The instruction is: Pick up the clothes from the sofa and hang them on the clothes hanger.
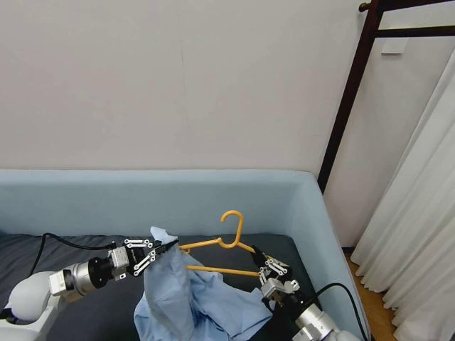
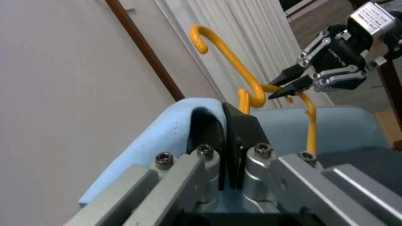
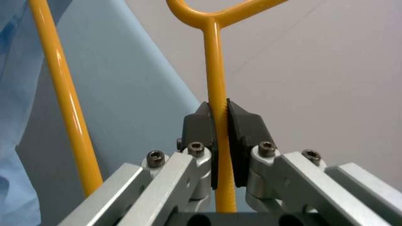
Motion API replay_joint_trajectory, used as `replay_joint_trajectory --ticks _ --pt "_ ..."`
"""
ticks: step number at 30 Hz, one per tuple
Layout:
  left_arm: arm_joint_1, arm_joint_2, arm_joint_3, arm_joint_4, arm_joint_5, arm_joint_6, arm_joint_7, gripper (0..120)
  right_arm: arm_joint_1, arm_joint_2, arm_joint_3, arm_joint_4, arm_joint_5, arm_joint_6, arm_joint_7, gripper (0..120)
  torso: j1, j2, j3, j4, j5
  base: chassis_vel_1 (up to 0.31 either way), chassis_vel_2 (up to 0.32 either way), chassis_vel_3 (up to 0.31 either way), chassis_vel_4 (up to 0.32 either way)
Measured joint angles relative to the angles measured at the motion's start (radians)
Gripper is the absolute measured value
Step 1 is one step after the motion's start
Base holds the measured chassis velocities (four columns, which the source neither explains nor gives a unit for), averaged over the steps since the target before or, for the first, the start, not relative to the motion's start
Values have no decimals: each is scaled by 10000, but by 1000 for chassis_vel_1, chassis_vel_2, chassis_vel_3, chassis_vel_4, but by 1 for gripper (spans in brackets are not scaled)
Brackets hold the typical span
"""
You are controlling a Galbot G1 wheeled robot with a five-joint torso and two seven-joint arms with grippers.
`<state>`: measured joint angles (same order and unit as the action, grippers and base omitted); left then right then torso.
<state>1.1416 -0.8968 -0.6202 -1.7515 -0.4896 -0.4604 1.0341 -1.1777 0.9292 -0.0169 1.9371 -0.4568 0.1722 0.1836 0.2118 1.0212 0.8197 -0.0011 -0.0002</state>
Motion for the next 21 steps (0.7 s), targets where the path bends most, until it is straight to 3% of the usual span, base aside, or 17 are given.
replay_joint_trajectory --ticks 9,21 --pt "82 -323 523 -445 261 182 81 0 289 287 -546 -188 -241 205 -106 5 0 0 0 0 1 0 0 0 0" --pt "761 -1033 1178 -1373 1058 114 622 0 902 677 -883 -425 -304 -380 53 5 0 0 0 1 0 0 0 0 0"
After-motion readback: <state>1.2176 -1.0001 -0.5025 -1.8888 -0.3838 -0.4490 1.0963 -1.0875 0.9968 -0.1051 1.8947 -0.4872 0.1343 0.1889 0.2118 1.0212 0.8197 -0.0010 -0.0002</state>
